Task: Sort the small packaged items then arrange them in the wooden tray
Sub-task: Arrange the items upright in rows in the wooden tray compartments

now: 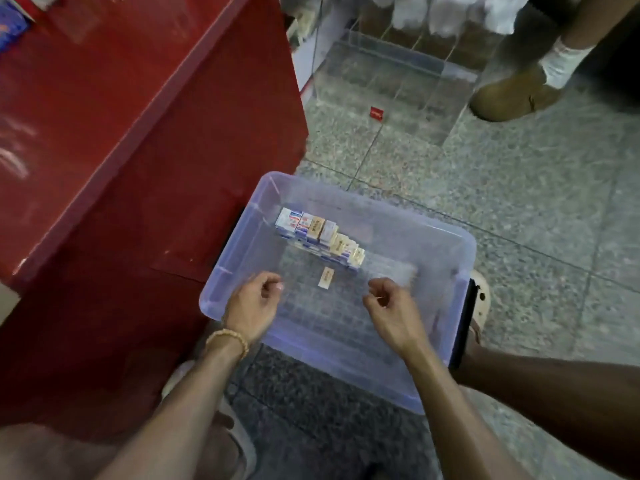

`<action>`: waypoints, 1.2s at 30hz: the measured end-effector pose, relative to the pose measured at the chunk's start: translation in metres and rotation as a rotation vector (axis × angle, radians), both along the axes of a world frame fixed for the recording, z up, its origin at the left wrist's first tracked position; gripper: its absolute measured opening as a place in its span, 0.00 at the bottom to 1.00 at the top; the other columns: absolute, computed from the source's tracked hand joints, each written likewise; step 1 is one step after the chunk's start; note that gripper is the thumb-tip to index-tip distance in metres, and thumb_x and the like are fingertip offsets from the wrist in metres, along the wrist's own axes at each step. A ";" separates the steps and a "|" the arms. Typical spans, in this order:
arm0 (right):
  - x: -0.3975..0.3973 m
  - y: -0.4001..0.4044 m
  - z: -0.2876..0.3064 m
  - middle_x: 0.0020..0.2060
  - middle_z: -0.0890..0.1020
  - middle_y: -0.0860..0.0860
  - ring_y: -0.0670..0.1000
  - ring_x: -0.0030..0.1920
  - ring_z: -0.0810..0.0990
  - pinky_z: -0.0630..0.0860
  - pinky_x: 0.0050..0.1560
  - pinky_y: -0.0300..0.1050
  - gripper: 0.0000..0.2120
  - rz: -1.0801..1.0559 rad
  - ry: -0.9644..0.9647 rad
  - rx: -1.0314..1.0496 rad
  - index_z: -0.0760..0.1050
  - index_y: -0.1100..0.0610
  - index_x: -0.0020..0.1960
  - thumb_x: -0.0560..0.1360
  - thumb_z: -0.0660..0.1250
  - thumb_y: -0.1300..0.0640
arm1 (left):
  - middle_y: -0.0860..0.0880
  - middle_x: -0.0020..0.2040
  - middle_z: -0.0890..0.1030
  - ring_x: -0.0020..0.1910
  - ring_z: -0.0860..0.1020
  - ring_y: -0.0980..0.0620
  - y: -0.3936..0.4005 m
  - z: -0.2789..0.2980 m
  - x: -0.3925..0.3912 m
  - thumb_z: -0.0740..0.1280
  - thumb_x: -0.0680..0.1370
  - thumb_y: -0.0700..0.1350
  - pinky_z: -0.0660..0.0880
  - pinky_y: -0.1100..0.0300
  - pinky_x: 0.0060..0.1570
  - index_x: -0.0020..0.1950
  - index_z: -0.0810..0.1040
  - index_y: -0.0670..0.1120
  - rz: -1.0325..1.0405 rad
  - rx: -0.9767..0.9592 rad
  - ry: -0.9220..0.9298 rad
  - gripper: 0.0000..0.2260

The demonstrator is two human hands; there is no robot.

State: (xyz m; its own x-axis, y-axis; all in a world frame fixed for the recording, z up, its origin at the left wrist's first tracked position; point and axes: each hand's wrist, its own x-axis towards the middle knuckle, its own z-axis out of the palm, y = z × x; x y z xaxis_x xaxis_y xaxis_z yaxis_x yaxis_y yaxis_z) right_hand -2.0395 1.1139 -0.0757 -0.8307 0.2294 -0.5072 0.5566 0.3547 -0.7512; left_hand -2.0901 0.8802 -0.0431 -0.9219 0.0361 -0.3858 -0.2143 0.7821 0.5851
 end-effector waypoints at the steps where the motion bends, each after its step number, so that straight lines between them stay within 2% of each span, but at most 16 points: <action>1: -0.005 -0.003 -0.012 0.39 0.81 0.51 0.52 0.42 0.78 0.76 0.48 0.51 0.09 0.008 -0.022 0.004 0.78 0.56 0.56 0.77 0.66 0.60 | 0.49 0.49 0.79 0.50 0.79 0.45 -0.004 -0.009 -0.002 0.64 0.81 0.44 0.74 0.55 0.52 0.55 0.79 0.44 -0.029 -0.064 0.018 0.07; 4: -0.021 -0.011 -0.045 0.37 0.81 0.55 0.56 0.39 0.79 0.78 0.48 0.54 0.04 0.042 -0.077 0.033 0.78 0.57 0.49 0.76 0.66 0.60 | 0.48 0.50 0.81 0.49 0.80 0.43 -0.010 -0.027 0.002 0.61 0.79 0.51 0.76 0.50 0.47 0.54 0.79 0.47 -0.108 -0.269 0.097 0.11; 6: -0.034 -0.014 -0.063 0.38 0.82 0.59 0.60 0.41 0.80 0.78 0.47 0.52 0.04 0.027 -0.108 0.053 0.77 0.60 0.48 0.75 0.66 0.61 | 0.49 0.48 0.82 0.48 0.81 0.43 -0.007 -0.031 0.004 0.60 0.77 0.53 0.76 0.50 0.45 0.53 0.79 0.49 -0.085 -0.332 0.145 0.13; 8: -0.047 -0.017 -0.076 0.41 0.81 0.55 0.56 0.41 0.79 0.74 0.43 0.43 0.05 -0.007 -0.119 0.045 0.77 0.59 0.52 0.76 0.66 0.61 | 0.49 0.47 0.82 0.47 0.81 0.43 -0.004 -0.032 0.004 0.61 0.75 0.54 0.76 0.51 0.43 0.55 0.79 0.48 -0.085 -0.355 0.173 0.15; 11: -0.073 -0.022 -0.098 0.53 0.79 0.51 0.49 0.47 0.79 0.74 0.44 0.33 0.17 -0.130 -0.111 -0.022 0.73 0.58 0.65 0.77 0.69 0.56 | 0.49 0.45 0.82 0.45 0.81 0.44 -0.007 -0.037 0.003 0.61 0.75 0.55 0.76 0.52 0.41 0.56 0.78 0.48 -0.096 -0.373 0.182 0.16; 13: -0.090 -0.029 -0.114 0.51 0.79 0.47 0.42 0.45 0.79 0.75 0.40 0.28 0.20 -0.231 -0.116 -0.088 0.72 0.57 0.64 0.76 0.72 0.52 | 0.50 0.44 0.81 0.43 0.81 0.45 -0.007 -0.038 0.003 0.60 0.75 0.56 0.76 0.53 0.39 0.55 0.78 0.48 -0.090 -0.378 0.187 0.16; 15: -0.106 -0.037 -0.129 0.55 0.80 0.52 0.50 0.51 0.82 0.81 0.51 0.43 0.28 -0.343 -0.166 -0.091 0.73 0.59 0.63 0.71 0.74 0.43 | 0.51 0.44 0.81 0.42 0.82 0.46 -0.006 -0.039 0.003 0.61 0.75 0.56 0.76 0.54 0.38 0.55 0.78 0.48 -0.082 -0.384 0.195 0.16; 16: -0.112 -0.039 -0.136 0.58 0.80 0.56 0.55 0.56 0.81 0.80 0.55 0.50 0.32 -0.375 -0.207 -0.057 0.73 0.60 0.64 0.69 0.74 0.39 | 0.51 0.43 0.81 0.42 0.82 0.46 -0.005 -0.039 0.003 0.61 0.75 0.55 0.75 0.55 0.37 0.54 0.78 0.48 -0.079 -0.386 0.202 0.15; 18: -0.121 -0.038 -0.143 0.59 0.80 0.58 0.57 0.57 0.80 0.79 0.57 0.55 0.37 -0.442 -0.250 -0.042 0.74 0.62 0.64 0.66 0.76 0.37 | 0.51 0.43 0.81 0.42 0.81 0.46 -0.005 -0.039 0.004 0.62 0.75 0.54 0.75 0.55 0.37 0.54 0.78 0.48 -0.067 -0.386 0.208 0.14; 19: -0.124 -0.036 -0.146 0.56 0.82 0.57 0.55 0.54 0.82 0.80 0.56 0.55 0.36 -0.471 -0.248 -0.084 0.77 0.62 0.61 0.64 0.77 0.37 | 0.51 0.43 0.81 0.43 0.81 0.46 -0.005 -0.039 0.004 0.62 0.75 0.55 0.75 0.55 0.37 0.54 0.78 0.48 -0.062 -0.383 0.206 0.14; 22: -0.132 -0.032 -0.151 0.45 0.86 0.54 0.52 0.44 0.86 0.83 0.49 0.55 0.19 -0.517 -0.210 -0.265 0.84 0.61 0.51 0.67 0.80 0.49 | 0.51 0.43 0.80 0.43 0.81 0.46 -0.004 -0.040 0.004 0.61 0.75 0.55 0.74 0.55 0.37 0.55 0.77 0.48 -0.062 -0.384 0.204 0.15; 27: -0.133 -0.036 -0.157 0.43 0.86 0.51 0.49 0.42 0.85 0.83 0.45 0.49 0.15 -0.552 -0.204 -0.321 0.82 0.59 0.50 0.68 0.80 0.53 | 0.53 0.43 0.80 0.43 0.81 0.48 -0.004 -0.039 0.004 0.59 0.75 0.57 0.75 0.55 0.38 0.56 0.77 0.49 -0.083 -0.393 0.186 0.16; 30: -0.134 -0.038 -0.155 0.42 0.86 0.51 0.49 0.40 0.84 0.80 0.40 0.45 0.08 -0.564 -0.204 -0.422 0.82 0.57 0.47 0.70 0.78 0.56 | 0.53 0.43 0.79 0.43 0.81 0.48 -0.005 -0.040 0.004 0.58 0.75 0.58 0.76 0.54 0.38 0.55 0.76 0.49 -0.083 -0.399 0.184 0.17; 31: -0.135 -0.040 -0.155 0.42 0.86 0.51 0.50 0.41 0.85 0.79 0.40 0.46 0.09 -0.570 -0.200 -0.432 0.82 0.56 0.47 0.69 0.78 0.56 | 0.53 0.43 0.79 0.42 0.81 0.48 -0.005 -0.040 0.004 0.58 0.75 0.58 0.76 0.54 0.38 0.55 0.76 0.49 -0.084 -0.396 0.186 0.17; 34: -0.137 -0.047 -0.152 0.43 0.87 0.51 0.52 0.43 0.86 0.78 0.39 0.46 0.21 -0.633 -0.217 -0.469 0.81 0.57 0.51 0.61 0.79 0.50 | 0.53 0.42 0.79 0.41 0.80 0.48 -0.005 -0.040 0.004 0.57 0.75 0.58 0.76 0.54 0.37 0.55 0.77 0.48 -0.090 -0.383 0.195 0.18; 36: -0.136 -0.047 -0.150 0.44 0.86 0.51 0.51 0.43 0.85 0.76 0.35 0.43 0.25 -0.637 -0.215 -0.488 0.80 0.58 0.54 0.61 0.79 0.49 | 0.53 0.41 0.79 0.41 0.80 0.48 -0.006 -0.041 0.004 0.58 0.75 0.58 0.76 0.54 0.37 0.55 0.77 0.48 -0.088 -0.386 0.194 0.18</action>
State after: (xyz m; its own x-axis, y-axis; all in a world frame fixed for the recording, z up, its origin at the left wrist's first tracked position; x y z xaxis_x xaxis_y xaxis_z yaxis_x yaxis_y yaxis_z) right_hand -2.1760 1.0670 -0.2258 -0.4899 0.3361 -0.8044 0.6899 -0.4146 -0.5934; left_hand -2.0859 0.8740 -0.0840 -0.9785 0.0048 -0.2060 -0.0520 0.9616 0.2696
